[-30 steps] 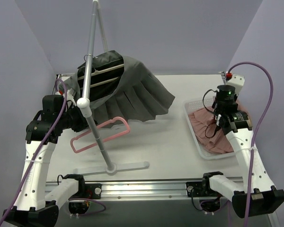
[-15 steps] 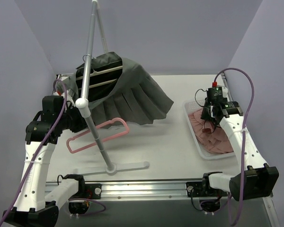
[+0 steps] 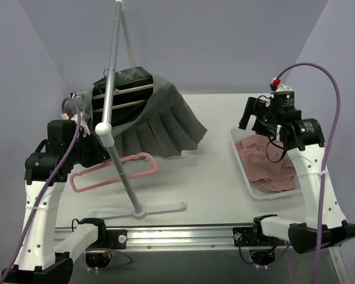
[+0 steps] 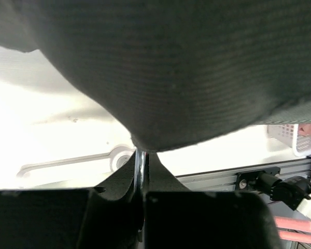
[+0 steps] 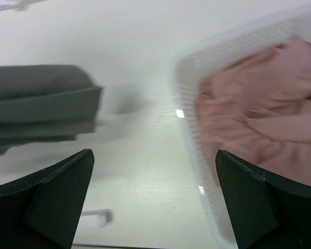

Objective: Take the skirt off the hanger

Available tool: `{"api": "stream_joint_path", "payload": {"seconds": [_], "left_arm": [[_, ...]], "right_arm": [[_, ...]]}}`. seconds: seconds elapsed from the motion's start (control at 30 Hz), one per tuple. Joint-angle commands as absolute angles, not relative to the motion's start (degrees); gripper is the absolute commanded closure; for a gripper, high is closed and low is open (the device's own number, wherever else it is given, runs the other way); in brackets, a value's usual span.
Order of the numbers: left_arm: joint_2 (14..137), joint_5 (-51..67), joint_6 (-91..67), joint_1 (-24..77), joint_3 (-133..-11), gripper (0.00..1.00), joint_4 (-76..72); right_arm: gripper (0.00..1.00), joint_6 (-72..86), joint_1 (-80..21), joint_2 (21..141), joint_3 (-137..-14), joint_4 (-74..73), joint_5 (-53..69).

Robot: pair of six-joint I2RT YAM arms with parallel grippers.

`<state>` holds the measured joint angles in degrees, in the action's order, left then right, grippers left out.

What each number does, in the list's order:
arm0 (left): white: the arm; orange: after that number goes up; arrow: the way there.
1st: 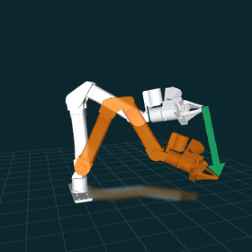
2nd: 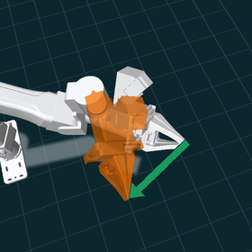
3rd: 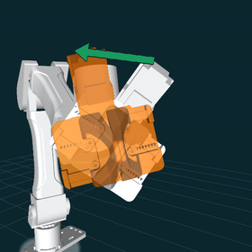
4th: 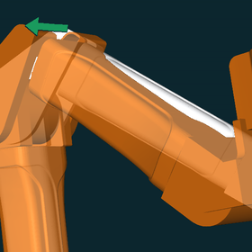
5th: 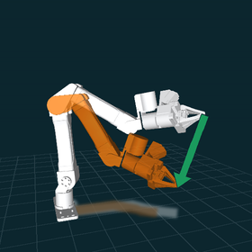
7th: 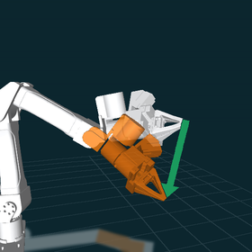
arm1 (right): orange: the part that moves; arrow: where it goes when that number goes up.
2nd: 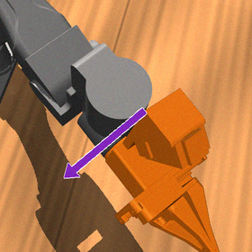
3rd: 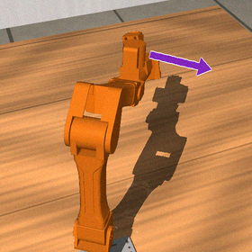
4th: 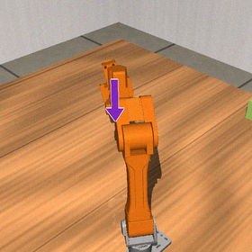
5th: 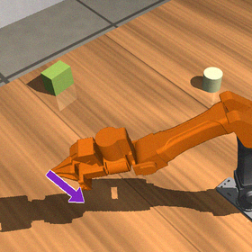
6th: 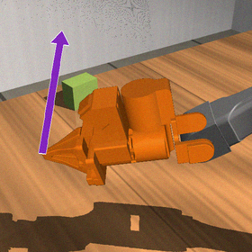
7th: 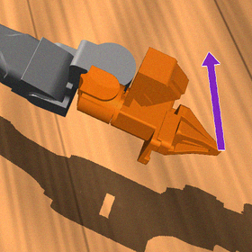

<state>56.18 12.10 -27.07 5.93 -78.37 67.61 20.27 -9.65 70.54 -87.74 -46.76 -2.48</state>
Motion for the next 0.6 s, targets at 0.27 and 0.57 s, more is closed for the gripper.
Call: {"api": "stream_joint_path", "payload": {"seconds": [0.27,0.57], "left_arm": [[54.23,9.32,-23.91,6.24,-79.01,0.98,71.28],[53.44,8.96,-23.64,6.24,-79.19,0.98,72.25]], "right_arm": [[0.09,20.38,-30.40,72.42,-95.63,-38.17,27.14],[0.15,25.66,-47.89,74.70,-91.58,-24.10,35.94]]}}
